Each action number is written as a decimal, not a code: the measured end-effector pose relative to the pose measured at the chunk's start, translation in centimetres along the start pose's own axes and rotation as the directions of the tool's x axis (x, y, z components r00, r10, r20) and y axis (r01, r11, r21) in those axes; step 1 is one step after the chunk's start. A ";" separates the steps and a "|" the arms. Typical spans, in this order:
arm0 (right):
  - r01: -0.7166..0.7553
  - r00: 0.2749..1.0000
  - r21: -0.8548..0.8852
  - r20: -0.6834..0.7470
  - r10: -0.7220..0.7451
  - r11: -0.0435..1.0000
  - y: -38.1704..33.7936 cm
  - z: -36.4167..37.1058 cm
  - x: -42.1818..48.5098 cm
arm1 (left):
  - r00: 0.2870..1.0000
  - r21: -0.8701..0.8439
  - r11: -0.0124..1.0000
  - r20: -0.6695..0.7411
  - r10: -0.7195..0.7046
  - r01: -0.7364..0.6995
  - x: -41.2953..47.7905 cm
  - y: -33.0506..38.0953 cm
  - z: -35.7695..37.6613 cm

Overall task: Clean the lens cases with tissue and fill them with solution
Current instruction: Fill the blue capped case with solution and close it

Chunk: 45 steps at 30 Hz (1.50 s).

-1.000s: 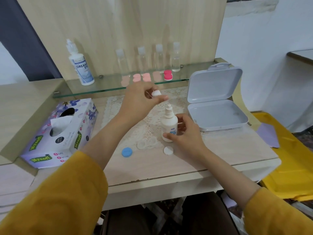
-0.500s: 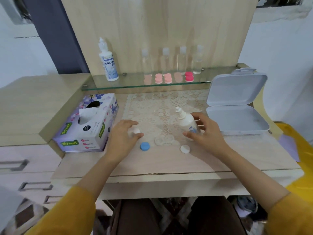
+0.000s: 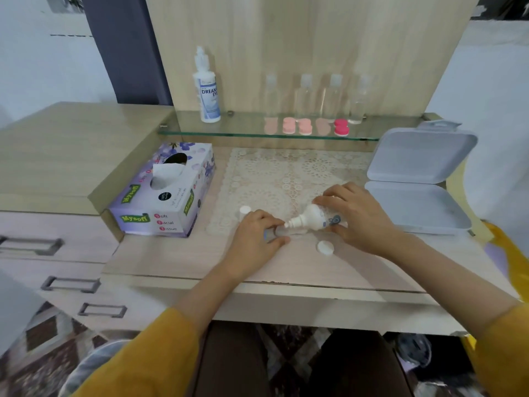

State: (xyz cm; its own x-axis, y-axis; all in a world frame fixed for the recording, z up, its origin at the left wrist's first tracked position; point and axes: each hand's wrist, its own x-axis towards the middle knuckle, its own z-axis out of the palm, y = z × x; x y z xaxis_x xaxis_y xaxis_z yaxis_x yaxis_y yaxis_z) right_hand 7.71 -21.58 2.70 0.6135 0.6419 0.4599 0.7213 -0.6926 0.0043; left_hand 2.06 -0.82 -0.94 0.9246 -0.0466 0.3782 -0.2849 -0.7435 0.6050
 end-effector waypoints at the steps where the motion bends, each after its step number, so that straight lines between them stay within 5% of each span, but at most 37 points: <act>1: 0.012 1.000 -0.023 -0.011 -0.013 1.000 0.0 0.0 0.1 | 1.000 -0.012 1.000 -0.004 -0.009 0.009 -0.1 0.0 -0.1; 23: 0.274 0.953 -0.253 -0.061 -0.298 0.928 0.0 -1.4 3.2 | 0.997 -0.137 0.988 0.035 -0.071 0.075 -0.2 0.1 -0.5; 45: 0.265 0.953 -0.219 -0.087 -0.289 0.939 0.1 -1.0 3.0 | 0.995 -0.145 0.985 0.047 -0.088 0.094 -0.4 0.2 -0.6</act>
State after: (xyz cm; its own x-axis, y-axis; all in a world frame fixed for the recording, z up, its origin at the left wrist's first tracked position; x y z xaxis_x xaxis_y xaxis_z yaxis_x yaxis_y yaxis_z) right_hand 9.31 -20.09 4.91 0.3487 0.7835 0.5144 0.7696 -0.5526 0.3201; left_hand 1.48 -0.56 -0.53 0.9569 -0.0118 0.2901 -0.2301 -0.6401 0.7331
